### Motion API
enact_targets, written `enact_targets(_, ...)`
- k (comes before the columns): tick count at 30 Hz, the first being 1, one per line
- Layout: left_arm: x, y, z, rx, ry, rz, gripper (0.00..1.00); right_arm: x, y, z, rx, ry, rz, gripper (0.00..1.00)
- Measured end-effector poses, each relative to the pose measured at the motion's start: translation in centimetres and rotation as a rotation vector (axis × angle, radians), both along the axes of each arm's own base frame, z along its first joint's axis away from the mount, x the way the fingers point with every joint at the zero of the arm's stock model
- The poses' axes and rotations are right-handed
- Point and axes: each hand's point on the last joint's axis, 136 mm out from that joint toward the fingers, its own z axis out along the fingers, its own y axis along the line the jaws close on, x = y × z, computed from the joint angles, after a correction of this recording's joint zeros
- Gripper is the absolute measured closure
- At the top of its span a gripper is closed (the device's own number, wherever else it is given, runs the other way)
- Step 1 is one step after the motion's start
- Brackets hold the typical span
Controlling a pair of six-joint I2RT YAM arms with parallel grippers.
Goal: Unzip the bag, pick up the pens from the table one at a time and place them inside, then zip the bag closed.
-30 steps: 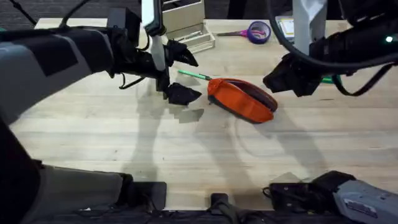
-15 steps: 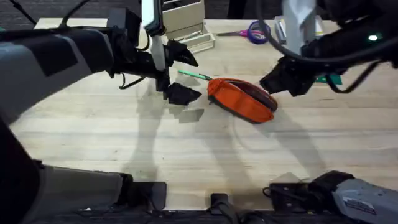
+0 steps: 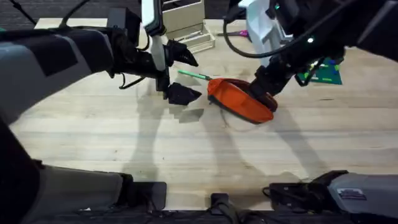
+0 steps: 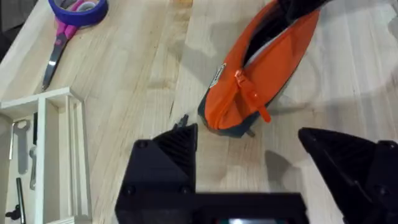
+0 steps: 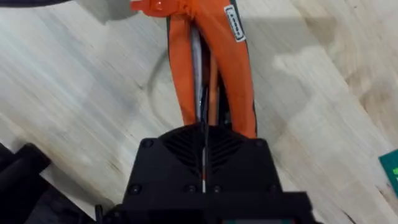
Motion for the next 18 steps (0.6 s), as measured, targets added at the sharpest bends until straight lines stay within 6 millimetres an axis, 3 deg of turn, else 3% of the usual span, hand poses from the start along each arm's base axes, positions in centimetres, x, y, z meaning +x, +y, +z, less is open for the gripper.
enact_targets(6,0.0,0.0,0.0,0.000,0.000,0.000,0.007,0.5,0.2,-1.8,-0.021,0.038,0.021,0.969)
enact_targets(9,0.0,0.0,0.0,0.000,0.000,0.000,0.007,1.7,0.7,-3.2,-0.024,0.033,0.041,0.969)
enact_targets(18,0.0,0.0,0.0,0.000,0.000,0.000,0.007,2.9,1.2,-5.0,-0.032,0.038,0.058,0.971)
